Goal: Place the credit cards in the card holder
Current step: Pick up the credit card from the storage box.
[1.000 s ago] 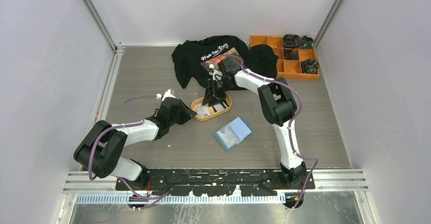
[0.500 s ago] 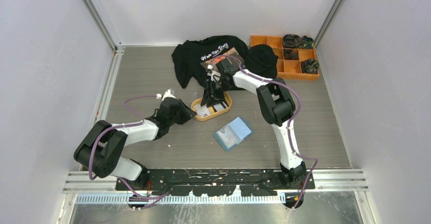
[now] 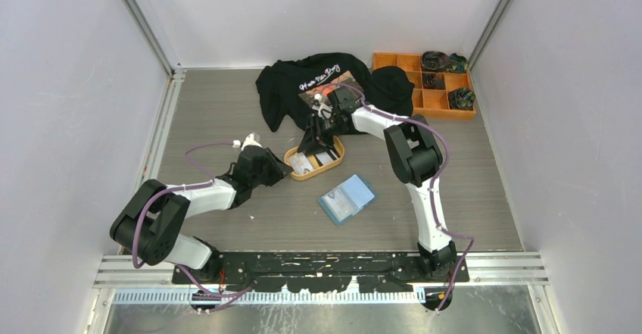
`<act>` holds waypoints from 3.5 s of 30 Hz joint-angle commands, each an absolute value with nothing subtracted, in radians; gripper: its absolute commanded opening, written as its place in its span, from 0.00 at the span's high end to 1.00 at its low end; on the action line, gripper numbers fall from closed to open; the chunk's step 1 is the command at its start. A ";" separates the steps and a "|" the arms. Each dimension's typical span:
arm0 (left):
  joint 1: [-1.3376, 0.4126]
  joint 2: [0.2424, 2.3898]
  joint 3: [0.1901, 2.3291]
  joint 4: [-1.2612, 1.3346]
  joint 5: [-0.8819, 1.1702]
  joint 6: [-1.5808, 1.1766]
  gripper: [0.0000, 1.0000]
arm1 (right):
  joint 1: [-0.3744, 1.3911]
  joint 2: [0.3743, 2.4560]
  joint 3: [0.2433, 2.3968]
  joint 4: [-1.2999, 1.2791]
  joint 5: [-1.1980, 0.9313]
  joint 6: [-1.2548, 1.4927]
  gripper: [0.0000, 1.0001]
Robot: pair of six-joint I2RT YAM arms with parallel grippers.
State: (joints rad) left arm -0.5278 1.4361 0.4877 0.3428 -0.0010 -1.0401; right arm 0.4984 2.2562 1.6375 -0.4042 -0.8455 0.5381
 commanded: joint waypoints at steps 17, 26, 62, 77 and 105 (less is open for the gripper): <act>-0.529 1.439 0.481 0.391 0.031 -1.031 0.81 | 0.517 2.231 1.643 -0.369 -0.946 0.566 0.66; -0.528 1.441 0.482 0.391 0.029 -1.032 0.81 | 0.521 2.234 1.664 -0.443 -0.937 0.499 0.72; -0.527 1.445 0.474 0.413 0.041 -1.032 0.79 | 0.579 2.274 1.812 -0.729 -0.783 0.187 0.72; -0.523 1.450 0.471 0.423 0.050 -1.032 0.75 | 0.534 2.250 1.805 -0.721 -0.854 0.222 0.81; -0.518 1.455 0.470 0.433 0.060 -1.033 0.71 | 0.486 2.240 1.791 -0.750 -0.879 0.225 0.87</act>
